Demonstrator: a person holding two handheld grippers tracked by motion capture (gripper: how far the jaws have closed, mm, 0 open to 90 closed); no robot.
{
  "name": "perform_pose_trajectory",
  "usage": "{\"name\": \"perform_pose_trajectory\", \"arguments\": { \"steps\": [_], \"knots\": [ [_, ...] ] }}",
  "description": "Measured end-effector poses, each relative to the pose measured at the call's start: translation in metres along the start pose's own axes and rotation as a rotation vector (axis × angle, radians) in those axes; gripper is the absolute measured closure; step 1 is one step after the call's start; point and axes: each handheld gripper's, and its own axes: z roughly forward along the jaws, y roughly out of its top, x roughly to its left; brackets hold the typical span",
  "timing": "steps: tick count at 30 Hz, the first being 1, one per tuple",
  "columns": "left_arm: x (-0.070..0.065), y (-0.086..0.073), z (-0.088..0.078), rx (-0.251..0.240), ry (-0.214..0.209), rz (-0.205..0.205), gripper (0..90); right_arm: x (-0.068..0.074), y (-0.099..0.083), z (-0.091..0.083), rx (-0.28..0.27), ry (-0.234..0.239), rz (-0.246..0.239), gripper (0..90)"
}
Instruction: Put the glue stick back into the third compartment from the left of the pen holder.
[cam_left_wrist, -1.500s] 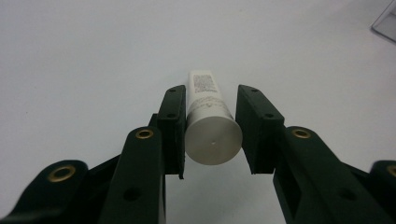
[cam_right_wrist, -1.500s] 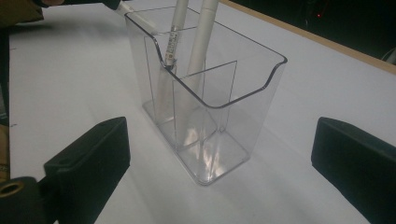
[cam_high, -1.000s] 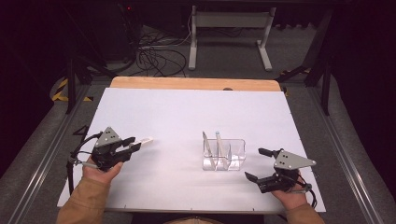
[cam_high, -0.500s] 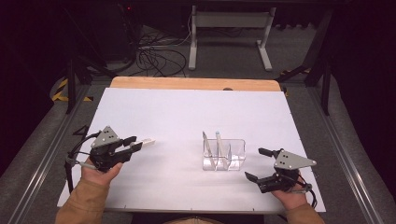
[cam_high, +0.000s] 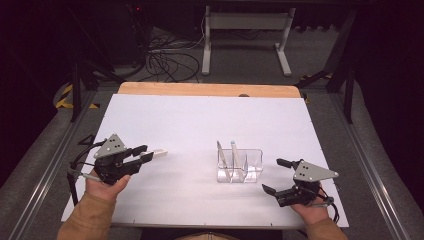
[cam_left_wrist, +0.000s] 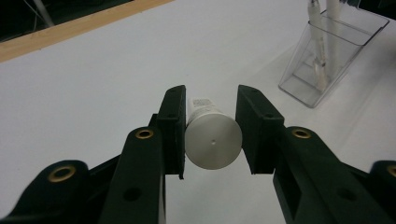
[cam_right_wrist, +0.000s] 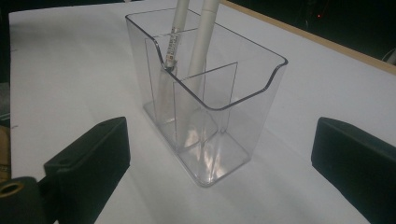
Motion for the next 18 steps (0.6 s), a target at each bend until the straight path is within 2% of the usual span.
{"name": "perform_pose_trajectory", "arguments": {
  "steps": [4,10,18],
  "knots": [
    [-0.002,0.006,-0.003,-0.011,-0.041,-0.017,65.0,0.000,0.001,-0.001,-0.002,-0.004,-0.001,5.1],
    [-0.009,0.018,-0.009,-0.033,-0.078,-0.005,65.0,0.000,0.001,-0.001,-0.001,-0.004,0.000,5.1],
    [-0.023,0.036,-0.011,-0.044,-0.123,0.029,65.0,0.000,0.001,-0.001,0.000,-0.003,-0.001,5.1]
  ]
}}
